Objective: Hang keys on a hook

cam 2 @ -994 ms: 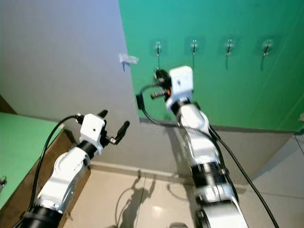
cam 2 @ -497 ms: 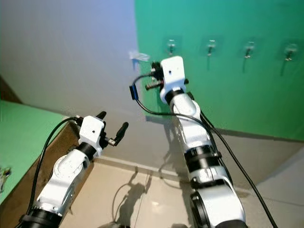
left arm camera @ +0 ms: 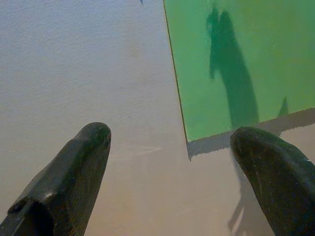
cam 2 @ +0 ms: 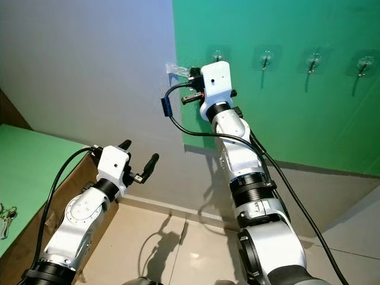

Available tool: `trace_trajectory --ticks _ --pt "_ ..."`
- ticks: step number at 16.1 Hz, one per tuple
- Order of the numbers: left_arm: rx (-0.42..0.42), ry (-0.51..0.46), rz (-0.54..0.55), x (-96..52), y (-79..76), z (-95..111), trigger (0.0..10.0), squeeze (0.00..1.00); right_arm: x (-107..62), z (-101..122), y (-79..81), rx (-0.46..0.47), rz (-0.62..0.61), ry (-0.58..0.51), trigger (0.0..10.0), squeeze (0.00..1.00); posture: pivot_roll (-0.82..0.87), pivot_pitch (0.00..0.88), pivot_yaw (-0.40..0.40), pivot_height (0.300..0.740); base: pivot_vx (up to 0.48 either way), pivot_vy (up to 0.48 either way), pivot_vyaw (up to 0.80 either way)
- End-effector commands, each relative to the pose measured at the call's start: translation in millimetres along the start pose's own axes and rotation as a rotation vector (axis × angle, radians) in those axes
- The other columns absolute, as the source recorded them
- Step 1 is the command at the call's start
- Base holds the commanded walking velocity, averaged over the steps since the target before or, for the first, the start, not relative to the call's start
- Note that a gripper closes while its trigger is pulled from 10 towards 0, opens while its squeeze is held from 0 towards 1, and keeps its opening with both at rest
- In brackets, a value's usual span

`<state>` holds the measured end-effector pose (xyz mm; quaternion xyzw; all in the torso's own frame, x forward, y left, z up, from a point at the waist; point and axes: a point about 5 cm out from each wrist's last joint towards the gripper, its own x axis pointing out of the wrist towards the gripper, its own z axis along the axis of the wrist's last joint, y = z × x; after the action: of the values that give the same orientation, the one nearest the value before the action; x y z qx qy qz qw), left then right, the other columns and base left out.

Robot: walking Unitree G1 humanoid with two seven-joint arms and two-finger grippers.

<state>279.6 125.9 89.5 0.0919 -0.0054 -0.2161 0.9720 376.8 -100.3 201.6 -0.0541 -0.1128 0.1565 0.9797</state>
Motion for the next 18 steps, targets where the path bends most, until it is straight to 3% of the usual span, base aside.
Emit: trace_trajectory --ticks 1,7,18 --pt "0.011 0.005 -0.010 1.3 1.0 1.6 10.0 0.00 2.2 5.2 -7.8 -0.014 -0.034 -0.024 0.0 0.00 -0.17 0.000 0.067 0.740 0.000 0.000 0.00" --pt "0.008 0.010 -0.019 -0.4 -0.3 0.3 10.0 0.00 3.4 8.8 -19.5 -0.026 -0.089 -0.040 0.0 0.00 -0.17 0.000 0.073 0.740 0.000 0.000 0.00" --pt "0.003 0.016 -0.019 -1.3 -1.1 -1.3 10.0 0.00 3.8 13.1 -16.5 -0.005 -0.072 -0.066 0.0 0.00 -0.17 0.000 0.075 0.740 0.000 0.000 0.00"
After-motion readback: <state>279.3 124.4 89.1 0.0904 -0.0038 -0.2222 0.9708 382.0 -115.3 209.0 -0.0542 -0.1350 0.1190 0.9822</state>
